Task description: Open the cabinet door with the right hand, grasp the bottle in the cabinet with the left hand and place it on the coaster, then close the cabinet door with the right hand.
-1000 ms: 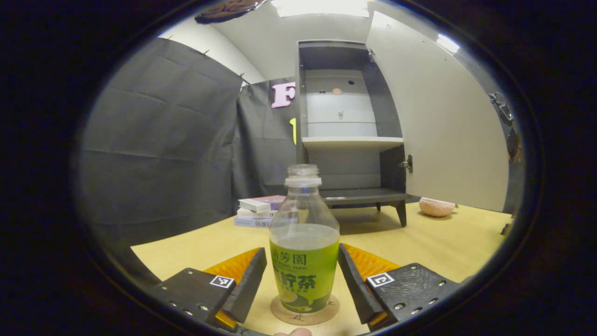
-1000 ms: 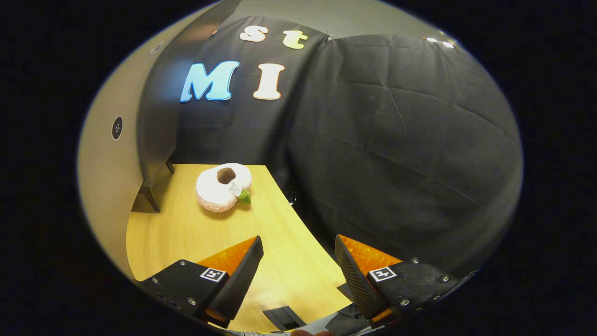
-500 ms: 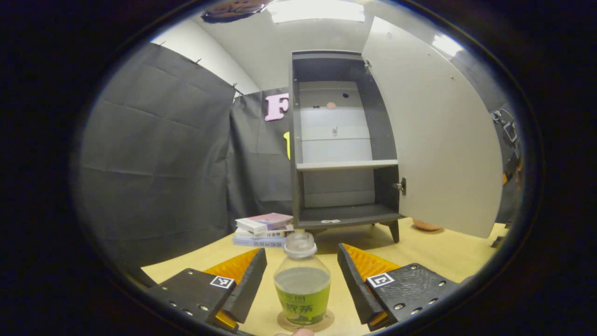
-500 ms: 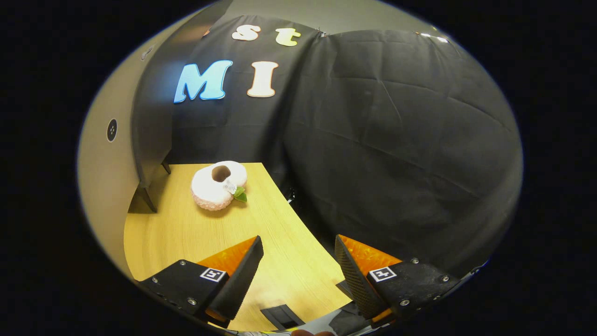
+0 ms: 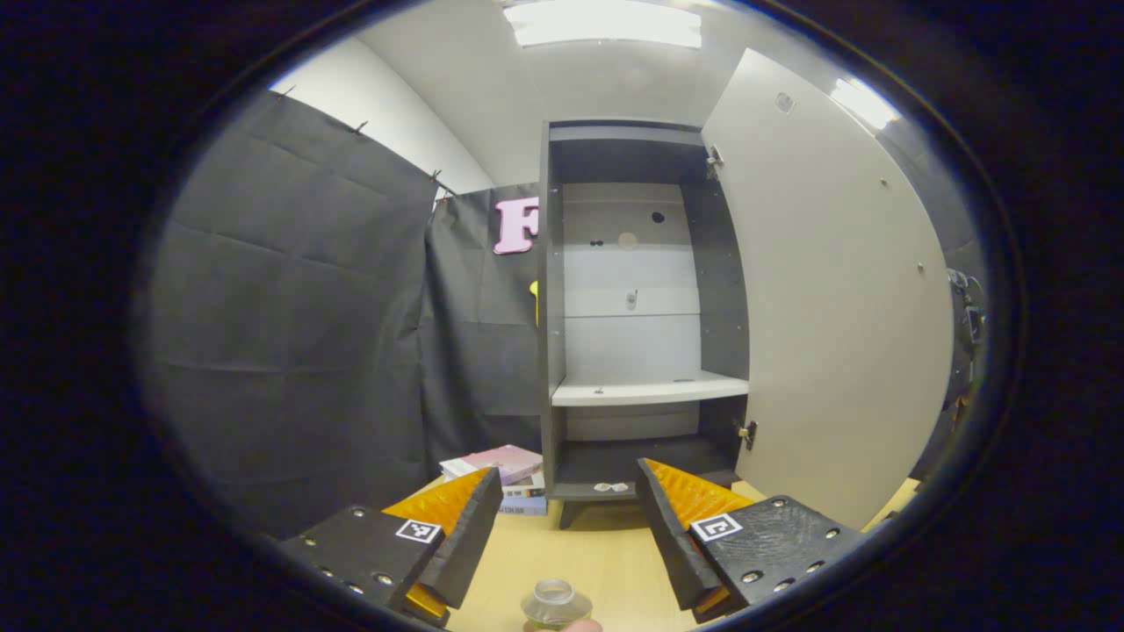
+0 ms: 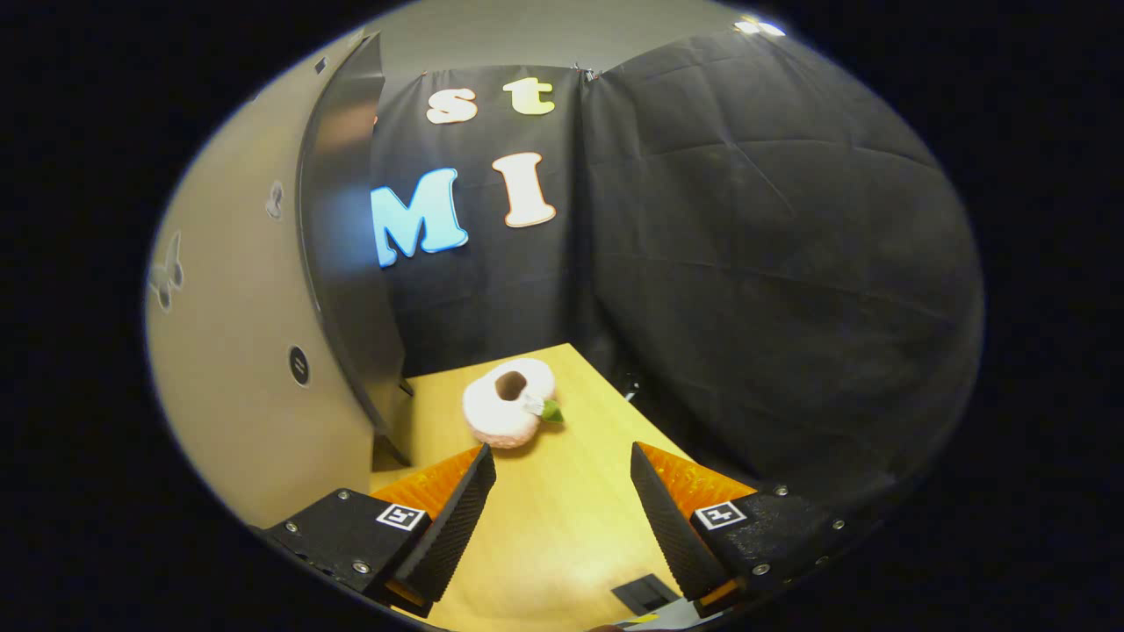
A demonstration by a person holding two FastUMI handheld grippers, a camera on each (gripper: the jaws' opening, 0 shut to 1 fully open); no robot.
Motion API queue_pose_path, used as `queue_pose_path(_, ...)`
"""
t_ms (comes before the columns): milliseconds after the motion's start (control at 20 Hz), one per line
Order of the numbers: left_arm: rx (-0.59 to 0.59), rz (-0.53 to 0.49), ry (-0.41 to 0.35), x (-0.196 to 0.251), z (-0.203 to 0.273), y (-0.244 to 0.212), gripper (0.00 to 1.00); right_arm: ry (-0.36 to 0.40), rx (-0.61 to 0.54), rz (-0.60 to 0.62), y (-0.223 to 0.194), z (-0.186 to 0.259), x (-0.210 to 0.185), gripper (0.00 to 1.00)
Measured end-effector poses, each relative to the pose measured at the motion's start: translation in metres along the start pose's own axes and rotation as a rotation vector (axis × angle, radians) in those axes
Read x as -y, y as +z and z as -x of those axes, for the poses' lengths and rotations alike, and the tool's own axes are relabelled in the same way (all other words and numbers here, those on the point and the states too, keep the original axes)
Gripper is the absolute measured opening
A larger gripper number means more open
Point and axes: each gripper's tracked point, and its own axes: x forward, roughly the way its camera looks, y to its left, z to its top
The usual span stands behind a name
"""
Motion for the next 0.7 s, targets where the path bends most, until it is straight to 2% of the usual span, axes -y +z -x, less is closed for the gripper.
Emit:
queue_pose_path(200,0.004,-0.060,-0.043,0.017,-0.016,0.065,0.87,0.045,0.029,-0.057,0.043,0.018,-0.015,0.95)
queue_pose_path(250,-0.014,-0.064,-0.048,0.022,-0.020,0.072,0.91,0.066,0.016,-0.072,0.052,0.024,-0.020,0.95)
queue_pose_path(300,-0.044,-0.062,-0.054,0.029,-0.024,0.073,0.87,0.118,0.028,-0.099,0.068,0.034,-0.031,0.95)
queue_pose_path(400,-0.091,-0.048,-0.079,0.044,-0.035,0.068,0.91,0.203,0.085,-0.107,0.104,0.057,-0.052,0.95)
queue_pose_path(500,-0.127,-0.056,-0.071,0.048,-0.038,0.066,0.87,0.201,0.161,-0.003,0.131,0.077,-0.053,0.95)
queue_pose_path(550,-0.132,-0.053,-0.072,0.050,-0.040,0.068,0.87,0.218,0.214,0.059,0.145,0.089,-0.060,0.90)
queue_pose_path(600,-0.136,-0.053,-0.074,0.053,-0.042,0.069,0.87,0.235,0.270,0.128,0.158,0.101,-0.072,0.94)
queue_pose_path(650,-0.134,-0.053,-0.088,0.056,-0.045,0.071,0.87,0.244,0.310,0.182,0.165,0.113,-0.082,0.90)
queue_pose_path(700,-0.126,-0.058,-0.103,0.060,-0.048,0.074,0.87,0.248,0.342,0.238,0.169,0.122,-0.090,0.95)
